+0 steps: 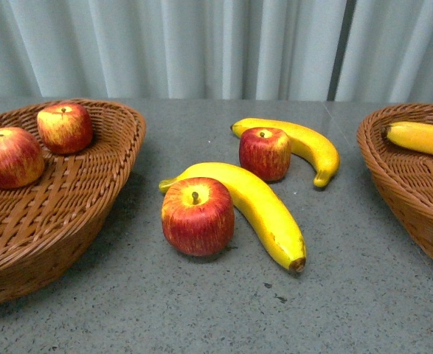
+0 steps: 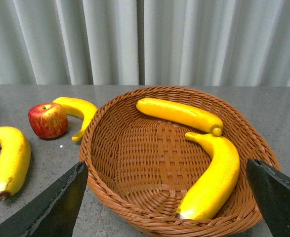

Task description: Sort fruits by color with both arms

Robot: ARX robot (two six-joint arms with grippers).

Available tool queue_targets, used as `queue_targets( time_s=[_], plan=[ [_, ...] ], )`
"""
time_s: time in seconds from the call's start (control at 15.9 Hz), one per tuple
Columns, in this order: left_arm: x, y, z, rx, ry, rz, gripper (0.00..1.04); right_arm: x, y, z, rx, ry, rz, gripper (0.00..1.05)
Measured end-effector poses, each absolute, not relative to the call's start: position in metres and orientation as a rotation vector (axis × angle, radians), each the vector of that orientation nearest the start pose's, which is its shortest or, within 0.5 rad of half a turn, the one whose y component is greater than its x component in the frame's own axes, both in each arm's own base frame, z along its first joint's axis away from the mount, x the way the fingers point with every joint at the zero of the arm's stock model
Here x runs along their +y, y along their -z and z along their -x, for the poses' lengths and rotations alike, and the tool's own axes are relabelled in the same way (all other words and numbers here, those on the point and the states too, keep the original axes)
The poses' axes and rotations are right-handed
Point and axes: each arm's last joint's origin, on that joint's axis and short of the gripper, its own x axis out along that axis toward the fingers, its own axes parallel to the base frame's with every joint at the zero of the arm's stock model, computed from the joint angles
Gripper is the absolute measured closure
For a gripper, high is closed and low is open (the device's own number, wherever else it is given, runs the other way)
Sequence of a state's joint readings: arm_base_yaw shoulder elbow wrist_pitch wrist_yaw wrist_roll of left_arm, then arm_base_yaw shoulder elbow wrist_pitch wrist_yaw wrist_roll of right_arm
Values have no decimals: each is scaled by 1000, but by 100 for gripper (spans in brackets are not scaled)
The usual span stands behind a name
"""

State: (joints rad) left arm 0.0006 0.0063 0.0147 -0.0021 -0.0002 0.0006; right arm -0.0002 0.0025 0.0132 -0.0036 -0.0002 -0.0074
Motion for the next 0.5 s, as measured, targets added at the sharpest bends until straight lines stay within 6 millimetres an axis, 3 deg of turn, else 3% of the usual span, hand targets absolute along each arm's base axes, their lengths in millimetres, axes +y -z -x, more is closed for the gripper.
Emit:
queue_targets(
  time_s=[0.5],
  plan=[
    [0, -168, -97, -7, -1, -1, 7, 0, -167, -97, -7, 0, 7, 7]
  ],
)
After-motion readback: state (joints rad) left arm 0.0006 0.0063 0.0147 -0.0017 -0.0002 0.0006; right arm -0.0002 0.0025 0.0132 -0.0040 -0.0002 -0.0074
